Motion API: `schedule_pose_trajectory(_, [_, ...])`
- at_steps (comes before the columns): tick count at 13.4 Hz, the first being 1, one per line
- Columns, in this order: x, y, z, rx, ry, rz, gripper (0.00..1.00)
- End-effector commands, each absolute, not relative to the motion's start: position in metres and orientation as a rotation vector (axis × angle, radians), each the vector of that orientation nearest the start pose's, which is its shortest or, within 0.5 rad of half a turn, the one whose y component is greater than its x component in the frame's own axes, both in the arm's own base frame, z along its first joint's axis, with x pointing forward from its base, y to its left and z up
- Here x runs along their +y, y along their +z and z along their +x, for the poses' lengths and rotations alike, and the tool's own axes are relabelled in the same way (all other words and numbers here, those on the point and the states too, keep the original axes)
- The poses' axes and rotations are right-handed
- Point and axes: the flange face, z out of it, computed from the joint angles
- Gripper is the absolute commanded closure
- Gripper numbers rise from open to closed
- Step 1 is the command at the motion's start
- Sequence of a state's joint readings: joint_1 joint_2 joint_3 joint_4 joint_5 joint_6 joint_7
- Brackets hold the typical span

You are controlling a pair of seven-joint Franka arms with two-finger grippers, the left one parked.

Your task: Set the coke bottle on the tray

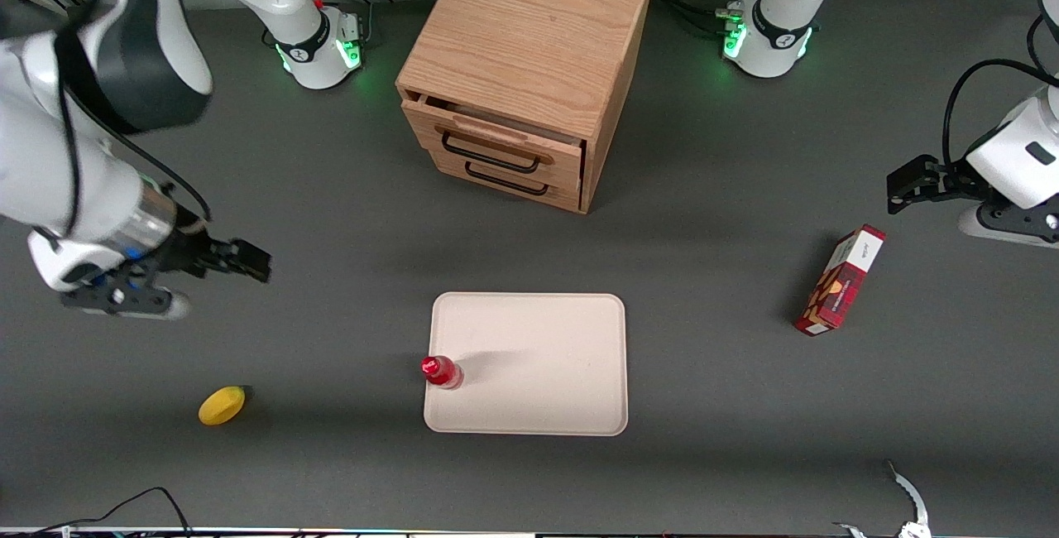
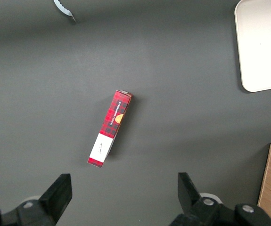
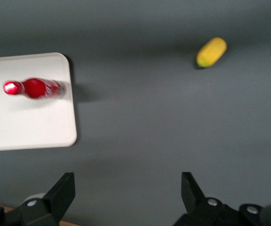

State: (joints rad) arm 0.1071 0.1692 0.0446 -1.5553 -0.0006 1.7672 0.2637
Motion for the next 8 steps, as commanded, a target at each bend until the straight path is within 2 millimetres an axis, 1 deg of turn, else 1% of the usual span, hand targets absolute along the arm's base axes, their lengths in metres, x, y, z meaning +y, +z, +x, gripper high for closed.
schedule_pose_trajectory(1, [0.056,0.566,0.571,0.138,-0.096,-3.121,0.00])
schedule_pose_trajectory(2, [0.051,0.574,0.565,0.126,-0.080,-3.127,0.00])
schedule_pose_trajectory(5, [0.025,0.594,0.548,0.090,-0.045,-3.136,0.00])
schedule_pose_trajectory(7, [0.008,0.611,0.537,0.083,-0.029,-3.138,0.00])
schedule_pose_trajectory(8, [0.008,0.624,0.535,0.080,-0.031,-3.136,0.00])
